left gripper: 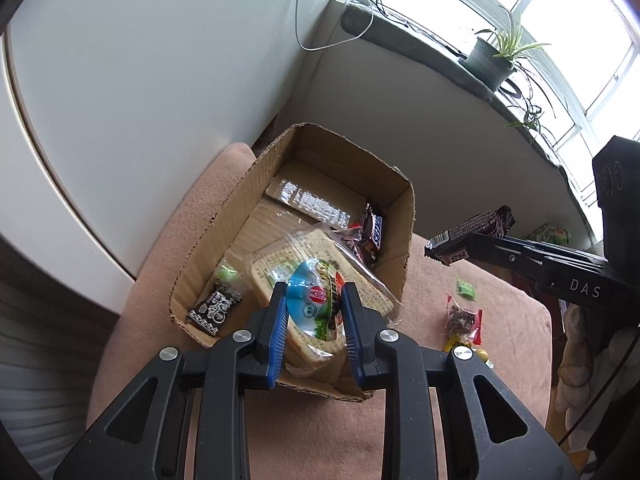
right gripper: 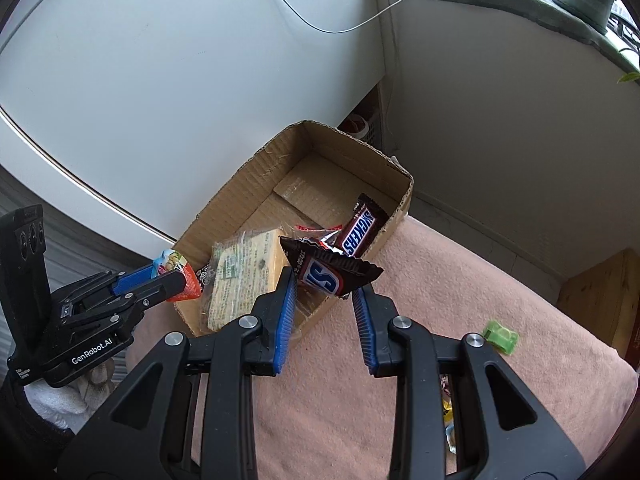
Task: Organize snacks
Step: 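Carry both items into the cardboard box and open both grippers, then move both open grippers back over the remaining candies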
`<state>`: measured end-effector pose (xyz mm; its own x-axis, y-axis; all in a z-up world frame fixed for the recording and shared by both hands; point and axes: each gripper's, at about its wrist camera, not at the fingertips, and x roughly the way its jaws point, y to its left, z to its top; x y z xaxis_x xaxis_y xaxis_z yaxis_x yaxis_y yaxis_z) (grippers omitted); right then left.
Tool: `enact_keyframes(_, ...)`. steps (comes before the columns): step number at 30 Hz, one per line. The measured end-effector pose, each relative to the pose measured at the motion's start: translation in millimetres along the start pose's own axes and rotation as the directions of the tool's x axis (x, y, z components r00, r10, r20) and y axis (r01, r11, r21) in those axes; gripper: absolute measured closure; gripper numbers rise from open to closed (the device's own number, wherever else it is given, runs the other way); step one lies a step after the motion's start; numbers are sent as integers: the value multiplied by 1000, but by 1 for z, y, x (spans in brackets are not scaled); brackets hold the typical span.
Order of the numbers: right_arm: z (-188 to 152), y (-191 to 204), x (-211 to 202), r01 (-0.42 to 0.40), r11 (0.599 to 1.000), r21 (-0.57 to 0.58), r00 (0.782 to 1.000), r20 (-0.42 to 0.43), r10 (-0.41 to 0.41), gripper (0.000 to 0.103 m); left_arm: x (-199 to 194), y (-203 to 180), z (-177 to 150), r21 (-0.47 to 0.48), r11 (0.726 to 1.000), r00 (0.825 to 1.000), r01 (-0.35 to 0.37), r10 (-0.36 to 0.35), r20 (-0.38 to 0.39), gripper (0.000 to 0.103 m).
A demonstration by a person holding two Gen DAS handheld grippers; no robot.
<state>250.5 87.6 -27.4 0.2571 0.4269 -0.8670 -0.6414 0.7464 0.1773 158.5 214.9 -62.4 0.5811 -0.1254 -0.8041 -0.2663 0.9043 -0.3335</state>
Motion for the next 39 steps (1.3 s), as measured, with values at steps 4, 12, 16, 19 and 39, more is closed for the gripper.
enact_keyframes(4,12,9,7,2,1000,-22,1000,5,-2,73,4,5,9,0,1000,1000,-7,7,3,79)
enact_keyframes(12,33,11,21,0,1000,-19,1000,-2,0,73,15,-2,35,46,999,1000,1,-3,28,79)
enact_keyframes(16,36,13,26,20,999,-29,1000,-6,-20,73,20,-4,47,48,999,999,8,-10,35,78)
enact_keyframes(19,37,15,25,28,999,-41,1000,0,-28,73,21,-6,52,53,999,999,7,-9,38,78)
enact_keyframes(39,-22,-46,-54,79,993,84,990,112,-88,36,0,-30,30,82,997,999,3,-7,40,78)
